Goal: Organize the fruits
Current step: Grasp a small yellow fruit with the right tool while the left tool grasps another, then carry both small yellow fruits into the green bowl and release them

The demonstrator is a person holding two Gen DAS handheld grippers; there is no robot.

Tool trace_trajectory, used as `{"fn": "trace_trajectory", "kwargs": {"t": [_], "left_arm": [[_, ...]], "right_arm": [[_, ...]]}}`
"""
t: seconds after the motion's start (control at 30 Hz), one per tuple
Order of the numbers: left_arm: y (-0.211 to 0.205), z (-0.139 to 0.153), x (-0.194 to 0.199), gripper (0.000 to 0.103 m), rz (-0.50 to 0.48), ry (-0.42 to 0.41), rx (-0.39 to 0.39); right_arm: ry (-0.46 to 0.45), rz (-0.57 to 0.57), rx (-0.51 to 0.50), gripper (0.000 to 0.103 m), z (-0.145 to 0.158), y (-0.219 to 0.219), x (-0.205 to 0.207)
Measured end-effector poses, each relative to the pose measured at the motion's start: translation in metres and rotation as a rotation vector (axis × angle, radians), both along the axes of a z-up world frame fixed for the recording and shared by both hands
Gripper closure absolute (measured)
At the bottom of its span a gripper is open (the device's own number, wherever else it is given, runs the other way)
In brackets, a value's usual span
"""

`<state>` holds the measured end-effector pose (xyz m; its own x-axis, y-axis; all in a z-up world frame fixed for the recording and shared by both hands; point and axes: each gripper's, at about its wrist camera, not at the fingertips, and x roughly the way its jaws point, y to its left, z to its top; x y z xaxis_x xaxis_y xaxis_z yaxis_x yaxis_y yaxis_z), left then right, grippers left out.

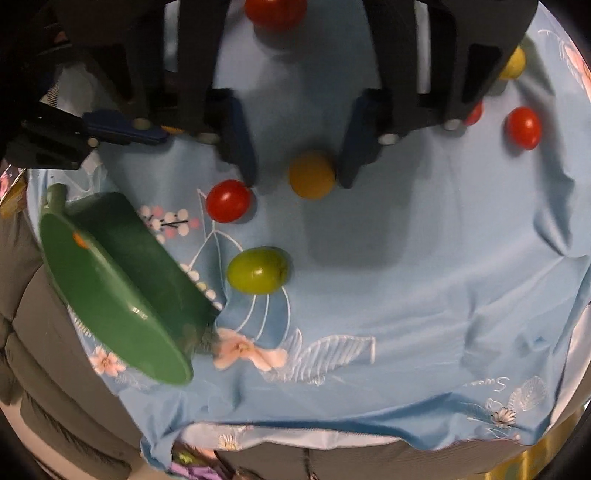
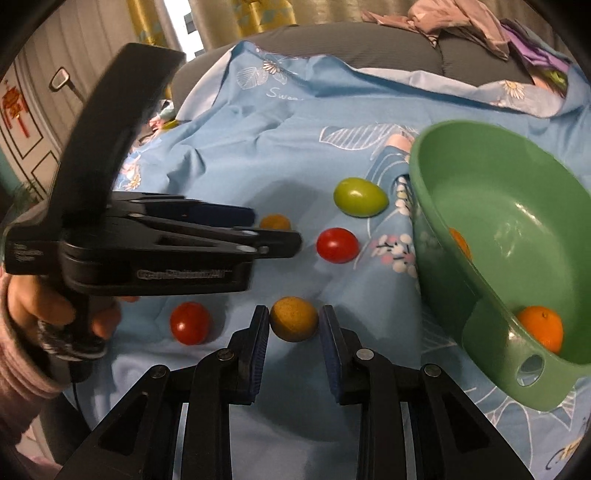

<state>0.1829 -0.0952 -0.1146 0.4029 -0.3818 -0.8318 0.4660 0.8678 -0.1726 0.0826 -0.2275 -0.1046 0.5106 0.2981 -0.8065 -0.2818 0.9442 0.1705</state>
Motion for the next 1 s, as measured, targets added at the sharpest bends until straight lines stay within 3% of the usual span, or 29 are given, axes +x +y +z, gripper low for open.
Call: {"fn": "trace_trajectory", "kwargs": {"t": [0.07,0.33,1.0], "left_arm": [[-0.002,0.000,0.000,0.077,0.002,-0.026,0.022],[0.005,0.002,-0.007,0.077,0.013,-0.007,0.001],[0.068,0.043,-0.101,0.077,0.135,-0.012,-0.087]], "right_arm": [[0.004,-0.004,0.005,0.073,-0.002,-0.002,0.002],[0.006,-0.022,0.020,0.073,-0.003,-0.005,0.004],[-0.087,0.000,0.034,0.073,0.038,0.011,-0.029]]}}
